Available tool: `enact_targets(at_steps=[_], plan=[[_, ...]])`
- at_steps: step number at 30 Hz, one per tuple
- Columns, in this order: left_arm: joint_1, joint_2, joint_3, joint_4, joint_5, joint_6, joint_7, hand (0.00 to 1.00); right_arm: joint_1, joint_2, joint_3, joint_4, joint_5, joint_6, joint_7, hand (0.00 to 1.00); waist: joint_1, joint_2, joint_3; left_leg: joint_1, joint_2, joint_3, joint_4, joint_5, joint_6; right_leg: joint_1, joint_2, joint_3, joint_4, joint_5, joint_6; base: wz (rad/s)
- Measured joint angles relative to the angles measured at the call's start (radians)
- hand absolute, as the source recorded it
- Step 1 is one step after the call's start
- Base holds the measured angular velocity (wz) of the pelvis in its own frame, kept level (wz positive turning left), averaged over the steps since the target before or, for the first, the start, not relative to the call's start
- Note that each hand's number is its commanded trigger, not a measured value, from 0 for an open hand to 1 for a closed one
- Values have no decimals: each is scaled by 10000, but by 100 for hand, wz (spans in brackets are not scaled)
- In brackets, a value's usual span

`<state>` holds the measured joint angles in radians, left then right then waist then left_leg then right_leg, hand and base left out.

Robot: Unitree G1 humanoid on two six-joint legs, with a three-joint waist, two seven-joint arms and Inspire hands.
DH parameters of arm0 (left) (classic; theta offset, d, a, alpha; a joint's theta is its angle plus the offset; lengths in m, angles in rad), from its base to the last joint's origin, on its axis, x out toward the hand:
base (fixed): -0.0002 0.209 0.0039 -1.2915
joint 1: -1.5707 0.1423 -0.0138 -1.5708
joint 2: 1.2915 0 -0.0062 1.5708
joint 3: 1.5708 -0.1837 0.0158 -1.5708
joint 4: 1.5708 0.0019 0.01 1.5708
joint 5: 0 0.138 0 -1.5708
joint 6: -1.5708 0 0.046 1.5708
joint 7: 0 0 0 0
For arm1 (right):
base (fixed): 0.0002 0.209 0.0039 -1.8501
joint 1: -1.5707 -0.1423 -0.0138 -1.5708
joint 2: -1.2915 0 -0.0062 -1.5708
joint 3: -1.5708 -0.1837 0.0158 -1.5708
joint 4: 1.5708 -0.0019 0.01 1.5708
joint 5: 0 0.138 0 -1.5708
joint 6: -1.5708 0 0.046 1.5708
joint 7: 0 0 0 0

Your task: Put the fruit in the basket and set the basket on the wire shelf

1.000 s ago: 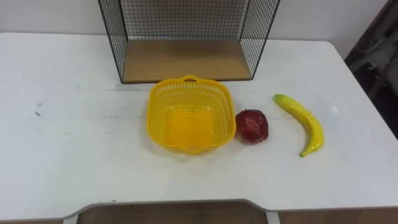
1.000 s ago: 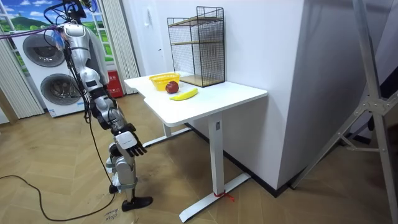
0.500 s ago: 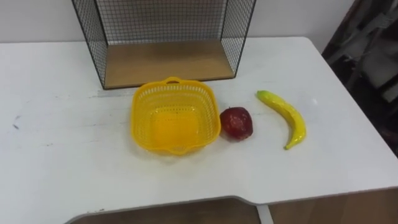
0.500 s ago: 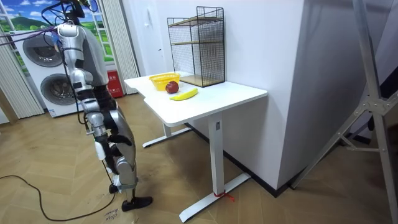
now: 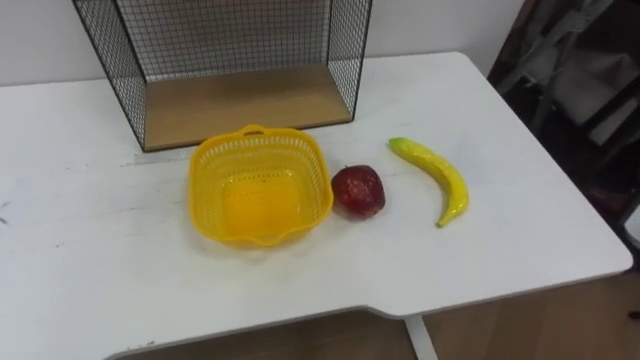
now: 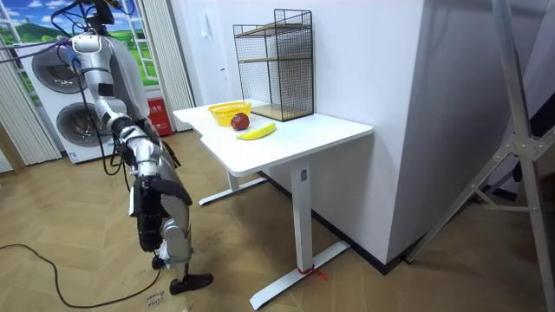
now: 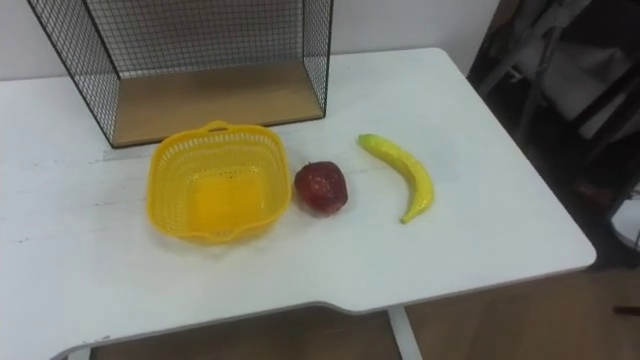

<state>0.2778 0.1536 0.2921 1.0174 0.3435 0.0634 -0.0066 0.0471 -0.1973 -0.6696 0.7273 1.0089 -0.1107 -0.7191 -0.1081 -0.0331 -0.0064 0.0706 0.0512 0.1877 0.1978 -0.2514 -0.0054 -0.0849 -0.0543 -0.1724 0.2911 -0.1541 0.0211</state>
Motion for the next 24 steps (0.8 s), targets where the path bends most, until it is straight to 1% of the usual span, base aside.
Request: enact_targets(at_steps=[1,2,3,4,6,8,9,10,11,12,13,14,15,16,18,19,21,22,24], plan=[[0,12,-2,-36,5,-29,9,0,-4,-32,3,-325,-125,-69,-211,0,17,-10,0,-43,-10,0,7,0,0,-71,-11,11,56,-27,0,-5],[-5,24,-5,-46,5,-92,46,0,8,-74,11,-996,-480,-226,-630,0,32,-7,1,-108,-20,2,16,0,0,-173,-16,26,108,-57,-1,-4],[15,44,-15,-35,-1,-140,59,0,-7,-107,20,-1571,-1052,-325,-1036,0,34,-21,30,-121,-30,0,35,2,-2,-228,-26,38,179,-90,-7,0],[37,54,-15,-35,-3,-162,70,0,-6,-126,15,-1831,-1363,-376,-1213,0,35,-25,35,-120,-30,-2,32,2,-4,-232,-27,35,179,-101,-5,0],[109,86,-62,-34,-16,-203,257,0,24,-182,39,-2970,-2222,-531,-1884,0,23,-57,57,-127,-36,-8,3,3,-4,-241,-28,34,159,-121,12,0],[103,154,-413,-34,-8,-205,421,0,51,-177,236,-3870,-2909,-677,-2329,0,43,-91,78,-191,-55,-27,12,5,0,-290,-52,22,174,-129,22,2],[48,150,-525,-40,-2,-211,448,0,54,-173,369,-4343,-3725,-735,-2527,0,65,-118,79,-281,-69,-28,56,6,2,-350,-72,15,181,-133,28,3],[23,151,-575,-42,-1,-228,456,0,57,-166,428,-4608,-4204,-751,-2611,0,63,-122,81,-301,-74,-27,64,6,2,-374,-75,21,179,-134,31,4],[11,149,-612,-41,-1,-291,458,0,56,-162,536,-5180,-5086,-758,-2769,0,79,-121,79,-328,-77,-27,62,6,2,-395,-82,-3,169,-139,39,3],[8,154,-618,-41,7,-302,487,0,35,-170,616,-5702,-5963,-851,-2877,0,108,-98,65,-333,-77,-26,62,6,2,-391,-84,-28,151,-140,41,3],[2,159,-645,-39,5,-306,526,0,32,-184,633,-5956,-6308,-904,-2936,0,139,-76,51,-328,-76,-27,61,6,2,-381,-82,-32,138,-140,42,0],[3,166,-755,-28,1,-321,653,0,57,-218,702,-6367,-6917,-1037,-3031,0,220,-87,49,-308,-76,-25,59,6,2,-351,-83,-42,130,-140,42,-3],[3,173,-858,21,-7,-339,697,0,103,-219,876,-6796,-7388,-1084,-3081,0,328,-103,57,-259,-77,-14,56,6,2,-327,-80,-15,151,-140,40,-5],[5,173,-914,67,-5,-344,698,0,110,-223,1011,-7024,-7577,-1090,-3073,0,362,-106,54,-244,-77,-13,57,6,2,-322,-79,1,159,-139,40,-9],[-34,183,-1262,131,-2,-387,699,0,109,-273,1596,-7610,-8298,-1238,-2954,0,428,-128,72,-235,-79,10,24,7,2,-349,-68,46,161,-135,38,-3],[-43,182,-1332,135,-2,-415,699,0,109,-287,1714,-7659,-8410,-1284,-2912,0,450,-140,73,-233,-78,6,11,7,2,-345,-65,45,159,-135,38,0],[-61,171,-1608,139,-3,-489,694,0,108,-293,2082,-7868,-8768,-1289,-2613,0,573,-159,72,-243,-73,6,11,7,2,-344,-62,53,157,-134,38,2],[-61,165,-1619,139,-3,-492,690,0,108,-292,2191,-7887,-8936,-1289,-2539,0,589,-158,71,-241,-73,5,10,7,2,-343,-62,53,159,-133,38,0],[-68,166,-1622,138,-8,-494,681,0,106,-344,2524,-7921,-9141,-1291,-2057,0,641,-154,72,-237,-71,3,6,7,2,-341,-62,53,161,-133,37,0]])
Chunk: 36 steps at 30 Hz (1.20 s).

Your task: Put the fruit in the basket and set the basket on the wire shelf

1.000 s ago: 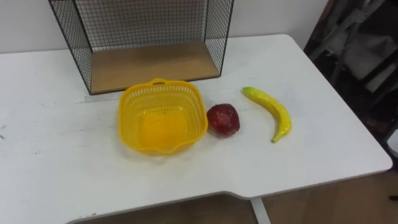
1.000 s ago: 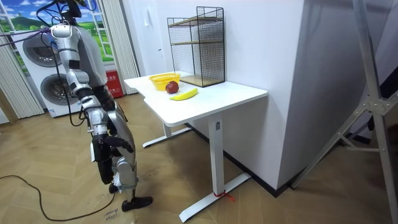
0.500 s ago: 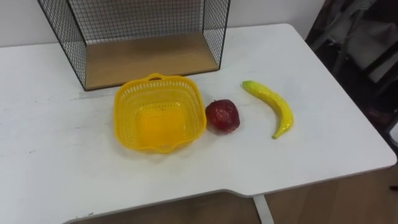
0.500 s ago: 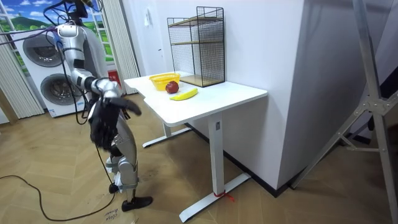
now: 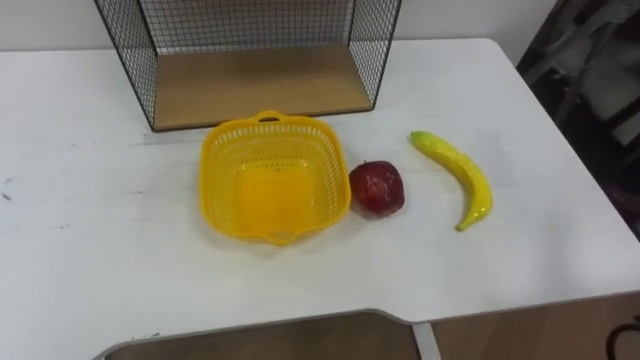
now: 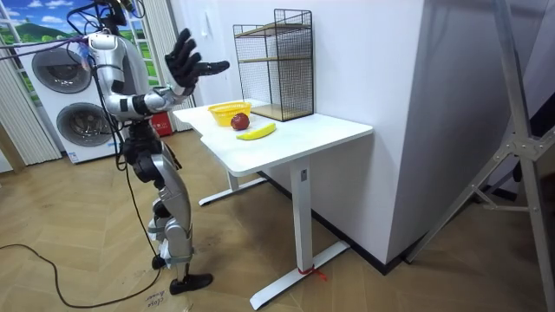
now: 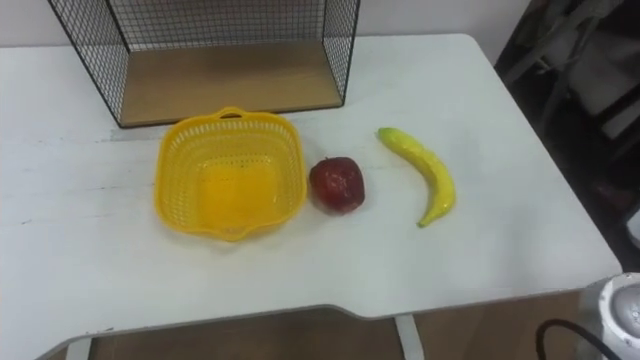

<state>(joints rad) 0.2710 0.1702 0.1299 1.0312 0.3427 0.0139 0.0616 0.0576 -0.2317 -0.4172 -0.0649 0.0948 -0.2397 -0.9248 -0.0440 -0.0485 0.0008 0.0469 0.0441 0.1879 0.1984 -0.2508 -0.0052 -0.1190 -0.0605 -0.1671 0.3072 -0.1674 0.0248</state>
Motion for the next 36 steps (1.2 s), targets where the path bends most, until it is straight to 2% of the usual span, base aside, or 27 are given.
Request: enact_targets(at_steps=[6,10,14,21,28,32,36], plan=[[-61,64,-177,165,-339,-169,-42,0,-5,-446,1094,-164,125,7,1383,0,268,34,15,109,16,-9,-43,-1,-1,95,17,-8,-13,5,-8,0],[-50,84,-260,295,-333,-122,-112,0,-69,-608,1571,-332,98,8,2211,0,320,52,27,131,21,-86,-93,-1,-1,142,27,-69,-62,6,-10,4],[-84,99,-373,262,-236,-115,-341,0,-84,-612,2134,-5,97,46,3448,0,517,27,41,97,30,-123,-40,0,-2,152,32,-93,-70,15,-22,0],[-63,124,-569,213,-242,-116,-375,0,-164,-616,2671,212,99,351,5370,0,540,-71,68,0,41,-277,-2,1,-2,180,5,-275,-149,18,-26,6],[-64,137,-589,205,-248,-122,-537,0,-161,-615,2986,412,-210,493,6549,0,559,-113,94,140,68,-294,36,0,-3,502,3,-436,-335,57,-25,7],[-118,134,-609,33,-238,-122,-549,0,-131,-602,3599,492,-694,494,7121,0,732,-89,96,145,124,-261,31,-10,-20,495,92,-350,-388,141,-68,-5],[-132,130,-942,-114,-237,-120,-613,0,-122,-603,4064,499,-1023,585,7755,0,766,31,47,107,136,-280,40,-13,-26,487,104,-353,-402,163,-82,0]])
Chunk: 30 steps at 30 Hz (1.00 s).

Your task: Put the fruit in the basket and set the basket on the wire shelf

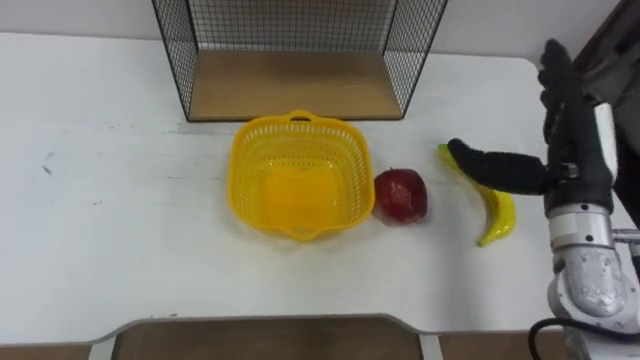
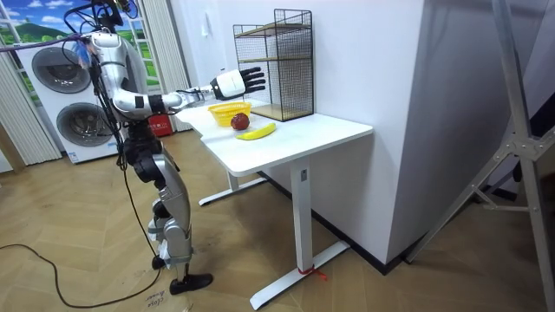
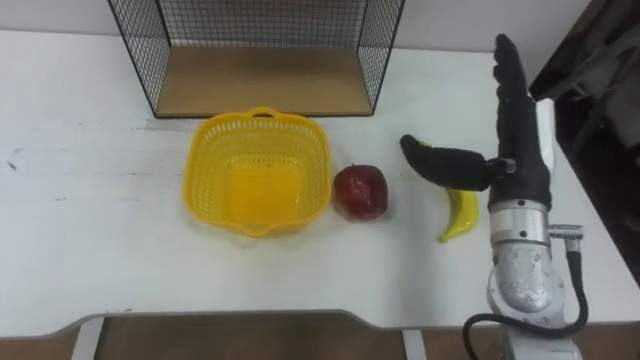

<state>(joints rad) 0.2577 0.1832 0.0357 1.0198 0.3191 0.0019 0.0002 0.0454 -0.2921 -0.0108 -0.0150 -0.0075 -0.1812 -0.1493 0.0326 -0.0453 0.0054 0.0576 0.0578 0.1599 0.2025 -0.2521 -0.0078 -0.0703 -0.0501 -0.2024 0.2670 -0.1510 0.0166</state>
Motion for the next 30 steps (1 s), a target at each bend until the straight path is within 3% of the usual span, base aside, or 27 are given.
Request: enact_targets(at_steps=[11,30], plan=[[-12,5,-20,-81,10,0,-120,0,10,0,501,30,-82,91,1138,0,26,61,-41,-47,0,-21,33,3,0,-1,-14,-53,-29,9,4,0],[-63,82,-40,-122,11,1,-136,0,82,1,686,462,-413,453,1963,0,13,-60,-8,-131,2,-89,49,3,-1,18,-32,-195,-115,18,10,1]])
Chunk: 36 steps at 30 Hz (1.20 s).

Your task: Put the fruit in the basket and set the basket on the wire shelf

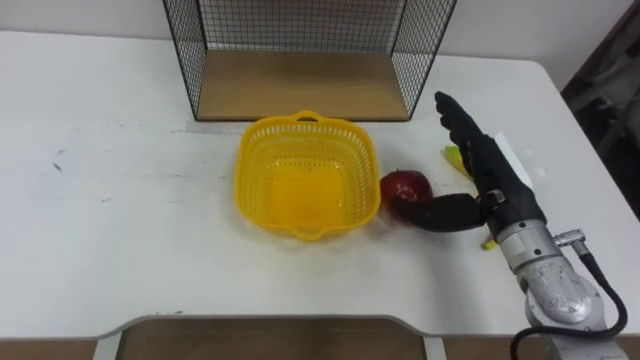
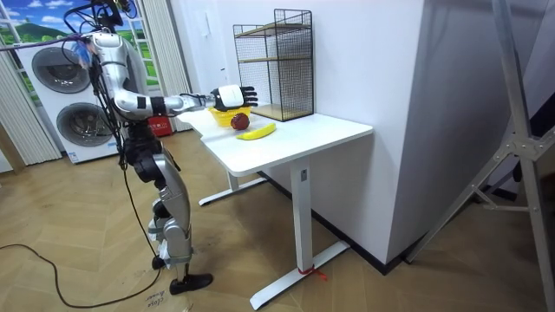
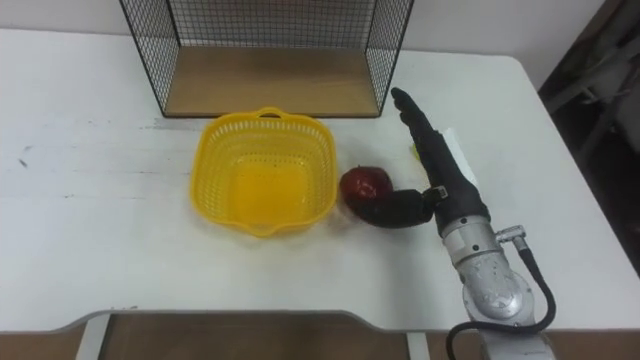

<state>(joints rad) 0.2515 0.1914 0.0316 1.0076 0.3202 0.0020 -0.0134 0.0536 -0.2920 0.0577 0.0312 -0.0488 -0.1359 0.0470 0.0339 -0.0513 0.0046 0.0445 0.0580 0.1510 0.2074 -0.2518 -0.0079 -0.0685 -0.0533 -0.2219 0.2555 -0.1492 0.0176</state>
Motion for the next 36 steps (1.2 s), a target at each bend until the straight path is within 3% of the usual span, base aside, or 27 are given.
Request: enact_targets(at_steps=[10,23,29,36], plan=[[28,-5,-58,-191,-10,46,3,0,19,2,-6,369,-579,90,1,0,-30,97,44,-16,0,-185,-10,0,0,147,-8,-190,-156,17,15,5],[141,-13,-53,-430,-35,67,58,0,48,79,-7,702,-881,187,-4,0,-7,120,-81,-1,-2,-239,7,3,-2,207,-23,-253,-160,19,14,0],[26,-43,-41,-286,-52,189,4,0,49,141,-12,997,-1169,391,241,0,5,112,-81,48,-4,-237,93,3,-2,285,-33,-248,-138,27,6,0],[-249,-37,-31,-50,-121,191,0,0,48,153,-9,1223,-1539,425,666,0,25,74,4,50,-5,-239,49,1,-2,307,-21,-217,-153,49,7,0]])
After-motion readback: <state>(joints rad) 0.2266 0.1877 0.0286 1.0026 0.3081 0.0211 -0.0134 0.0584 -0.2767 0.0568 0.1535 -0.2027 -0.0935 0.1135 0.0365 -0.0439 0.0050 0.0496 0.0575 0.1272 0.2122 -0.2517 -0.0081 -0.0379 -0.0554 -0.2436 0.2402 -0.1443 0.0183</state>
